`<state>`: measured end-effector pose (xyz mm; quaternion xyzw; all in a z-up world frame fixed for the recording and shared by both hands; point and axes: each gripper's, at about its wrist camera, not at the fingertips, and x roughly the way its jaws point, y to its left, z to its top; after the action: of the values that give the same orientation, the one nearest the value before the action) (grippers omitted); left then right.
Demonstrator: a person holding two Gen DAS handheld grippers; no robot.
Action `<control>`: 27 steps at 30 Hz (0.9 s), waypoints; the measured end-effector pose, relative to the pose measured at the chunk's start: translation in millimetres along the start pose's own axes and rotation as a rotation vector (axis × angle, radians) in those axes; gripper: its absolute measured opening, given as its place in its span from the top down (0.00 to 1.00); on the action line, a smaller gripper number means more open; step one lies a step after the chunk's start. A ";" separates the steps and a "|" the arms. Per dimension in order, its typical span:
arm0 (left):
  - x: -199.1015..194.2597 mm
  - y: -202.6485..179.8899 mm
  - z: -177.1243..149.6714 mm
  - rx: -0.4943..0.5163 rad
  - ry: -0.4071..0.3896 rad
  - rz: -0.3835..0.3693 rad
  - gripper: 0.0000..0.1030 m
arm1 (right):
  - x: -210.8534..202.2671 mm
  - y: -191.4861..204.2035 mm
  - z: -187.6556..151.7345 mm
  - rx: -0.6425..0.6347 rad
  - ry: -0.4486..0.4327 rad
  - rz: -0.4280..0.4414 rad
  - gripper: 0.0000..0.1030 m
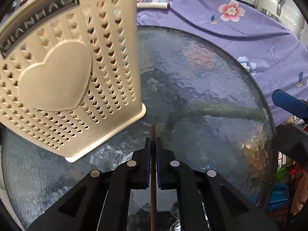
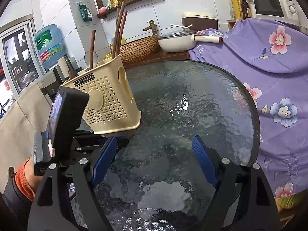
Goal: Organize utensils
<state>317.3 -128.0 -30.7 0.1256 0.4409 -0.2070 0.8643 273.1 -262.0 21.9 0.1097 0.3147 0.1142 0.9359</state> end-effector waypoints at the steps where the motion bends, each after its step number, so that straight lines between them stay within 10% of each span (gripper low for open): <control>1: -6.0 -0.1 -1.4 0.000 -0.015 0.000 0.95 | 0.1 -0.2 0.1 0.002 -0.001 -0.001 0.22; 17: -197.2 63.7 -22.6 -0.207 -0.432 -0.137 0.95 | -14.2 5.7 16.4 0.025 -0.045 0.058 0.22; 27: -234.8 74.2 -13.7 -0.196 -0.509 -0.155 0.95 | -15.9 34.2 19.1 -0.025 -0.047 0.083 0.22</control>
<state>219.0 1.0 155.1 -0.0488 0.2360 -0.2536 0.9368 267.5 -236.6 55.2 0.1136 0.2862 0.1540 0.9388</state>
